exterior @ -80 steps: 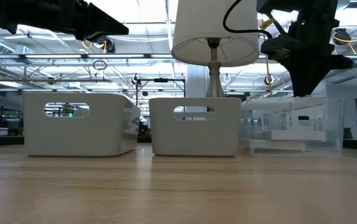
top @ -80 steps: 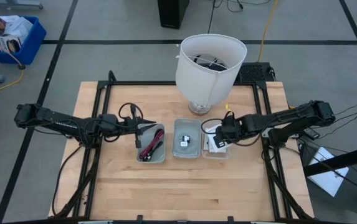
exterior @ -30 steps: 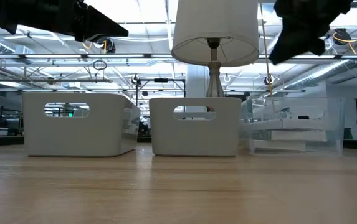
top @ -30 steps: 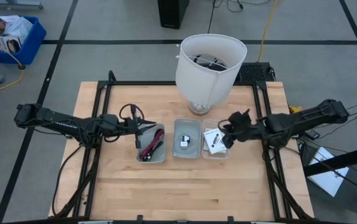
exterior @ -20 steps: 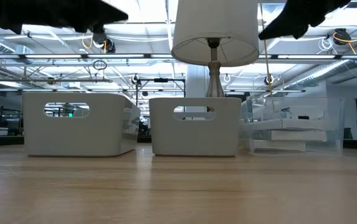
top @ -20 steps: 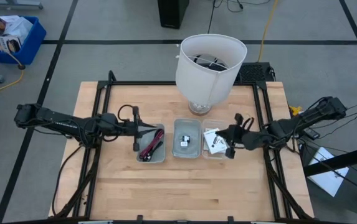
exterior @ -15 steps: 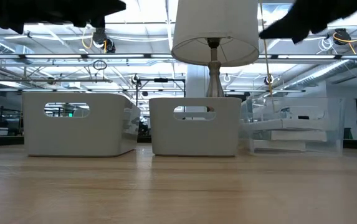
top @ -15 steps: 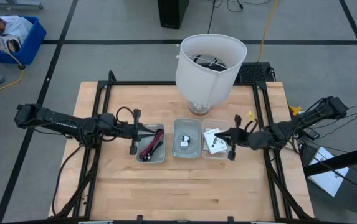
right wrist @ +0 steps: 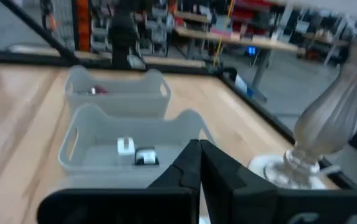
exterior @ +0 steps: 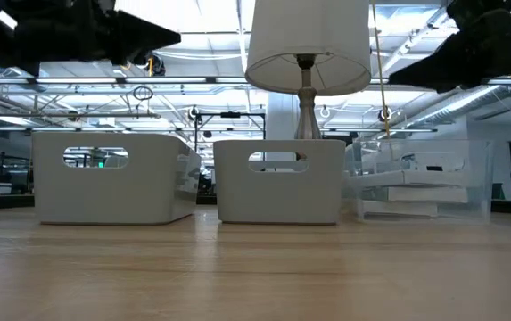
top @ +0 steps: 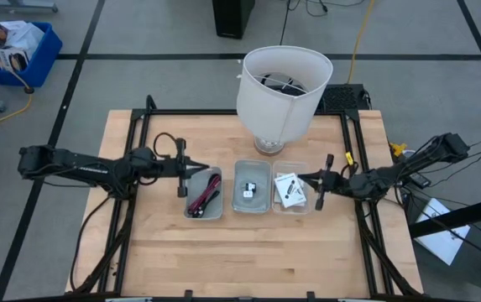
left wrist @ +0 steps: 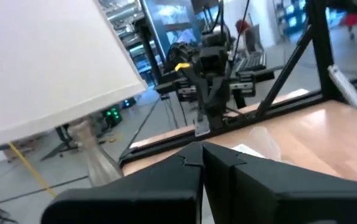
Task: Pick and place items into bin
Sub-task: Return to Home Position
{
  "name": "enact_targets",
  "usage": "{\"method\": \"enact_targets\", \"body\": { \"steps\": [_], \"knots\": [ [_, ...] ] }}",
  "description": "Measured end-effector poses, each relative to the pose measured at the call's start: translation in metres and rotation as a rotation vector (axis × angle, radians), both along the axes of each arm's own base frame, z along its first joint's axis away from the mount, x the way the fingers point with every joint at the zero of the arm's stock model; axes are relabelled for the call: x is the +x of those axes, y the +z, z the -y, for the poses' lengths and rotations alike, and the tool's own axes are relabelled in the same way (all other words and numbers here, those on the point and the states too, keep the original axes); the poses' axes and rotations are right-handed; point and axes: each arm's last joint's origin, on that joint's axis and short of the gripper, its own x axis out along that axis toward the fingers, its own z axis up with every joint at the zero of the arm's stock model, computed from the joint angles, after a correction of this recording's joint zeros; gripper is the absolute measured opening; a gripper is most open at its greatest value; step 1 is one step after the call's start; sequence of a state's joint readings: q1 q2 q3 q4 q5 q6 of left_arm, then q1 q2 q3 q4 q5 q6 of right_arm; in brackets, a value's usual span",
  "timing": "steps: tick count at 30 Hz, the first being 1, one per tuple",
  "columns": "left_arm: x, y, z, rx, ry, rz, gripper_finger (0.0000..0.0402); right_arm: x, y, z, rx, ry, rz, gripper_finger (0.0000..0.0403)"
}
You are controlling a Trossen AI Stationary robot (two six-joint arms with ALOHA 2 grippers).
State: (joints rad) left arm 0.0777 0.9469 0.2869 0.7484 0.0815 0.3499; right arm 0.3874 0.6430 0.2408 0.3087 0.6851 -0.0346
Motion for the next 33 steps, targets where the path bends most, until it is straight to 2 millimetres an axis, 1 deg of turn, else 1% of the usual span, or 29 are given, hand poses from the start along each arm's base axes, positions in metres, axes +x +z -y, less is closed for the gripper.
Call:
{"method": "enact_targets", "body": {
  "steps": [3,7,11,13,17,20,23,25,28,29,31,33],
  "knots": [
    [-0.004,-0.005,-0.008,-0.039,0.01,0.04,0.0002,-0.004,-0.003,0.001,-0.029,0.013,0.052,0.0],
    [-0.015,-0.017,-0.018,-0.079,0.083,0.052,0.0002,-0.011,-0.009,0.004,-0.043,0.016,0.047,0.0],
    [-0.028,-0.018,-0.025,-0.104,0.149,0.091,0.0002,-0.019,-0.008,0.008,-0.024,0.015,0.052,0.0],
    [-0.036,-0.017,-0.024,-0.096,0.156,0.115,0.0002,-0.023,-0.008,0.009,-0.007,0.025,0.057,0.0],
    [-0.052,-0.01,-0.02,-0.059,0.158,0.162,0.0002,-0.029,-0.006,0.01,0.031,0.088,0.077,0.0],
    [-0.061,-0.01,-0.02,-0.017,0.196,0.126,0.0002,-0.033,-0.006,0.011,0.039,0.087,0.075,0.0],
    [-0.067,-0.015,-0.021,-0.003,0.239,0.063,0.0002,-0.035,-0.005,0.012,0.053,0.088,0.102,0.0],
    [-0.069,-0.017,-0.022,-0.022,0.208,0.045,0.0002,-0.036,-0.006,0.012,0.075,0.087,0.139,0.0],
    [-0.069,-0.018,-0.021,-0.064,0.141,0.034,0.0001,-0.036,-0.016,0.012,0.093,0.089,0.181,0.0],
    [-0.069,-0.019,-0.021,-0.072,0.14,0.019,0.0002,-0.037,-0.016,0.013,0.094,0.091,0.193,0.0],
    [-0.069,-0.026,-0.022,-0.077,0.143,-0.004,0.0001,-0.037,-0.013,0.013,0.111,0.098,0.235,0.0],
    [-0.071,-0.036,-0.022,-0.06,0.147,-0.017,0.0001,-0.038,-0.013,0.013,0.127,0.095,0.243,0.0]
  ]
}}
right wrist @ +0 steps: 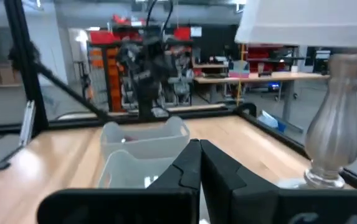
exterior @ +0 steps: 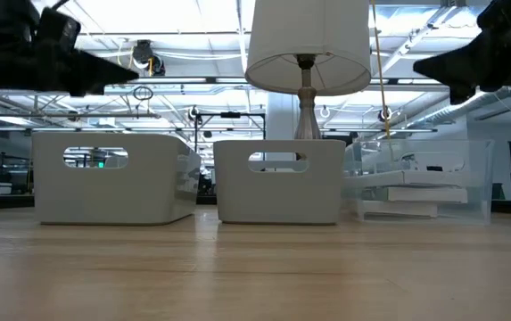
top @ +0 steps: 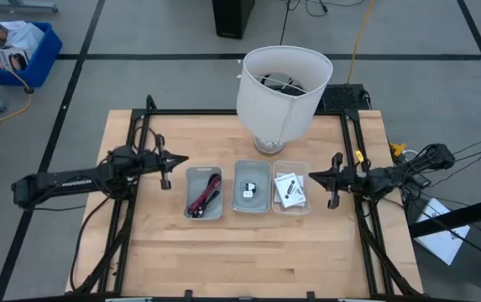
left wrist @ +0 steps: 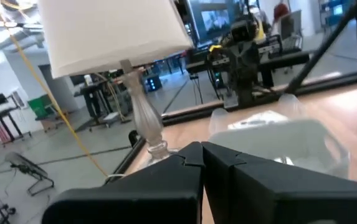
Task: Pick and place items into bin
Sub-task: Return to Home Position
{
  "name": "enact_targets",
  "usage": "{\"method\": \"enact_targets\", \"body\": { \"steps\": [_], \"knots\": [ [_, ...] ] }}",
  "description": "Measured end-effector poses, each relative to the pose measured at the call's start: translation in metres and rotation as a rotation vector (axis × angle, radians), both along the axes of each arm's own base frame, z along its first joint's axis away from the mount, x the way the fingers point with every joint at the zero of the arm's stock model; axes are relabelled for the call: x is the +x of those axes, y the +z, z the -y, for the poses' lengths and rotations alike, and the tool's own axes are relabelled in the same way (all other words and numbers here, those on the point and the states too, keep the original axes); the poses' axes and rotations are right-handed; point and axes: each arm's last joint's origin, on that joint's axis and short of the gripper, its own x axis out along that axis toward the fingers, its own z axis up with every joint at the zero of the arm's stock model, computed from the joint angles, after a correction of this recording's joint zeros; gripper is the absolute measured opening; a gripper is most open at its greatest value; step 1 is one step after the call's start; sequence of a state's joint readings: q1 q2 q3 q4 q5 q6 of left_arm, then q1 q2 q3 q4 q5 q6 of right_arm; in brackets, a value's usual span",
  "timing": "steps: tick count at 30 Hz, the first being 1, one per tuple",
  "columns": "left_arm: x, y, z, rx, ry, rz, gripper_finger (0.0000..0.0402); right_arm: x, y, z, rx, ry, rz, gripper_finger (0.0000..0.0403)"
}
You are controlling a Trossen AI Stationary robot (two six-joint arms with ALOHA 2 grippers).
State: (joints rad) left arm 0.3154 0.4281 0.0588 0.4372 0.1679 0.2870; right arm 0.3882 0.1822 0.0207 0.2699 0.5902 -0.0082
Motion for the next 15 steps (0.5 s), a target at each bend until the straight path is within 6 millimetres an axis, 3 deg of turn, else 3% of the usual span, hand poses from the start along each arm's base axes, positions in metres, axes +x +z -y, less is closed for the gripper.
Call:
{"method": "enact_targets", "body": {
  "steps": [3,11,15],
  "knots": [
    [-0.003,-0.012,-0.001,0.023,-0.021,0.0,0.0002,-0.001,0.0,0.0,-0.012,0.015,0.0,0.0],
    [-0.007,-0.012,-0.01,-0.012,-0.019,0.003,0.0002,-0.001,-0.001,0.001,-0.023,0.001,-0.007,0.0],
    [-0.008,-0.013,-0.014,-0.026,0.011,-0.008,0.0002,-0.001,-0.002,0.005,0.017,-0.099,-0.014,0.0]
  ]
}}
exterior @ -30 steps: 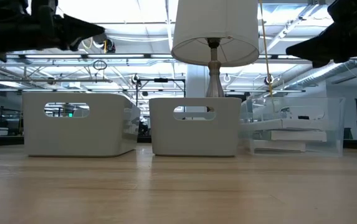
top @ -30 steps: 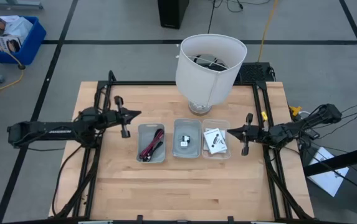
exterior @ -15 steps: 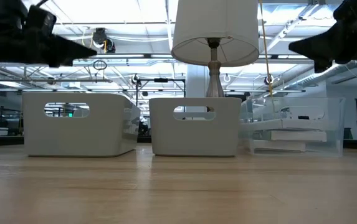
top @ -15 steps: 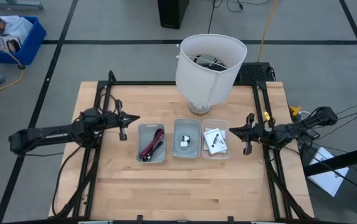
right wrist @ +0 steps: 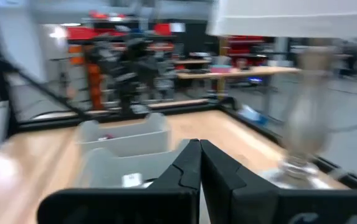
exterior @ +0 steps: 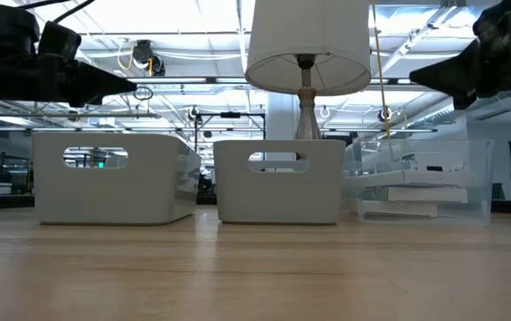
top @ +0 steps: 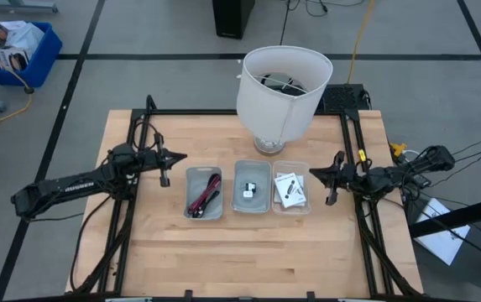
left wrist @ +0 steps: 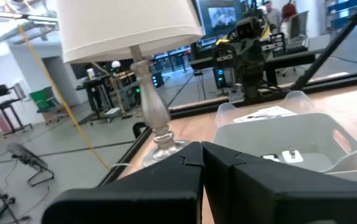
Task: Pick and place items into bin
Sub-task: Return to Home Position
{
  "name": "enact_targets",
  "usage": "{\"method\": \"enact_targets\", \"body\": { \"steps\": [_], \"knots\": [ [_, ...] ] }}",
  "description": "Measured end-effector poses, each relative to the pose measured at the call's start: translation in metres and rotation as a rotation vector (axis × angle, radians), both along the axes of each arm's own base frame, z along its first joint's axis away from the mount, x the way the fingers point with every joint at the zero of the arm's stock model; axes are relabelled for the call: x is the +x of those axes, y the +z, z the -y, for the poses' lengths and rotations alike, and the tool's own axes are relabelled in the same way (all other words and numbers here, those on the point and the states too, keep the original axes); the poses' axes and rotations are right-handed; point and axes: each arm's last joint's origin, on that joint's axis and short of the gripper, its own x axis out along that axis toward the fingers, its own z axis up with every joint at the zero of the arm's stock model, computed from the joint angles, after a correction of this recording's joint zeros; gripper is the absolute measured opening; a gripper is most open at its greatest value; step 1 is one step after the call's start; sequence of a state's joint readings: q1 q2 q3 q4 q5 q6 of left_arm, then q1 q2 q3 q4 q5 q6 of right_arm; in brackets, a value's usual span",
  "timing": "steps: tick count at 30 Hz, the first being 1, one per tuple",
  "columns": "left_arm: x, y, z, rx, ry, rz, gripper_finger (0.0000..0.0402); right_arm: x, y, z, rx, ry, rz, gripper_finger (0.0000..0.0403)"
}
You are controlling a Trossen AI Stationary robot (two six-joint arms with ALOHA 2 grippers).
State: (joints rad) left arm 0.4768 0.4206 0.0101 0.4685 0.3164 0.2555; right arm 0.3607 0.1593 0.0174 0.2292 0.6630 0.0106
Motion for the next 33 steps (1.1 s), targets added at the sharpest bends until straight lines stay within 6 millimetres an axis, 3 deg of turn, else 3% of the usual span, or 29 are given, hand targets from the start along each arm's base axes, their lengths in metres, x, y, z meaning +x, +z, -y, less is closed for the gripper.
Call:
{"method": "enact_targets", "body": {
  "steps": [7,13,20,24,29,33],
  "knots": [
    [-0.002,0.001,-0.004,0.008,0.034,0.005,0.0002,0.003,0.0,0.009,-0.027,0.002,-0.005,0.0],
    [-0.003,-0.001,-0.006,0.006,-0.062,-0.012,0.0002,0.005,0.0,0.018,-0.015,0.037,0.003,0.0],
    [-0.003,-0.005,-0.011,-0.023,-0.019,-0.04,0.0002,0.005,0.0,0.026,0.0,0.03,0.009,0.0],
    [-0.004,-0.006,-0.015,-0.065,0.094,-0.038,0.0003,0.005,0.0,0.029,0.021,0.0,0.015,0.0],
    [-0.005,-0.006,-0.016,-0.073,0.115,-0.04,0.0002,0.005,-0.011,0.029,0.016,-0.004,-0.125,0.0],
    [-0.007,-0.004,-0.015,-0.029,0.119,-0.037,0.0002,0.003,0.005,0.029,-0.007,-0.003,-0.075,0.0]
  ]
}}
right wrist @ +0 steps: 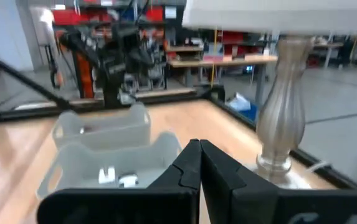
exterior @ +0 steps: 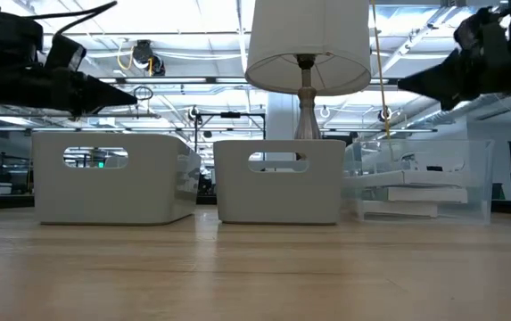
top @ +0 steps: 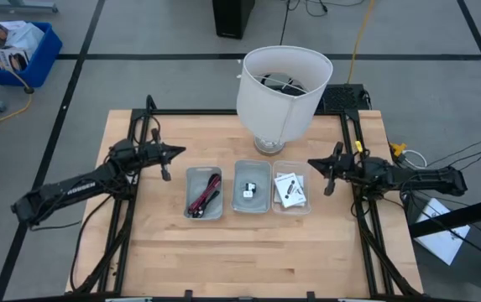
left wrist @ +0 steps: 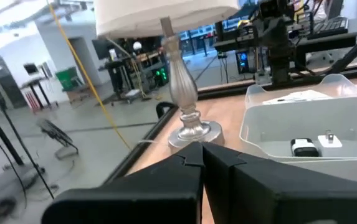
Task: Pick and place items into bin
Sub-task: Return to Home Position
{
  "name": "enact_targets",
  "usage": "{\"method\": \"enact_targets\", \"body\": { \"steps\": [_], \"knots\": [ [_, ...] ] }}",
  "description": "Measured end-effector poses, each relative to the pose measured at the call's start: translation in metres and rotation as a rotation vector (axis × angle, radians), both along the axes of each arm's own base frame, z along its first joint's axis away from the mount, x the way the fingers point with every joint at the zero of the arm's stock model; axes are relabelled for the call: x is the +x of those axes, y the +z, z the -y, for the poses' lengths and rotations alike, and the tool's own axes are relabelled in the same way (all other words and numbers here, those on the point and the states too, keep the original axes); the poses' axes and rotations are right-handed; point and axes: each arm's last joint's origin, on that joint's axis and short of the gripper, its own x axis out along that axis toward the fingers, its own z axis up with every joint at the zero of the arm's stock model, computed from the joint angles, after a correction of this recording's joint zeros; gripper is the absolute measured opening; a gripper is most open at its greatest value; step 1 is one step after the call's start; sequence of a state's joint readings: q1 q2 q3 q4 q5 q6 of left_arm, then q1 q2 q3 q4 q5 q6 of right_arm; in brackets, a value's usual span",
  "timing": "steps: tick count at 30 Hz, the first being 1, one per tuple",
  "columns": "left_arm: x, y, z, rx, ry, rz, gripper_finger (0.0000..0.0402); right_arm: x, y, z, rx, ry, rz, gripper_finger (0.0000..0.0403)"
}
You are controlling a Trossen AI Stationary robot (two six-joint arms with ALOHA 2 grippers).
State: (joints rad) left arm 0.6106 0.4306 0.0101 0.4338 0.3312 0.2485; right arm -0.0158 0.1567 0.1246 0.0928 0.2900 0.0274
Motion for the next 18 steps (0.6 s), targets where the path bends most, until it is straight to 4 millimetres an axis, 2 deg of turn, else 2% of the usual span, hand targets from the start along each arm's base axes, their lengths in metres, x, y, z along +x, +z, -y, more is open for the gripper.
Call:
{"method": "enact_targets", "body": {
  "steps": [8,18],
  "knots": [
    [-0.006,0.002,0.003,0.064,-0.032,-0.002,0.0002,-0.001,-0.008,0.001,-0.017,-0.004,-0.087,0.0],
    [-0.011,0.006,0.009,0.025,-0.132,0.05,0.0002,0.001,-0.014,-0.002,0.022,0.048,-0.03,0.0]
  ]
}}
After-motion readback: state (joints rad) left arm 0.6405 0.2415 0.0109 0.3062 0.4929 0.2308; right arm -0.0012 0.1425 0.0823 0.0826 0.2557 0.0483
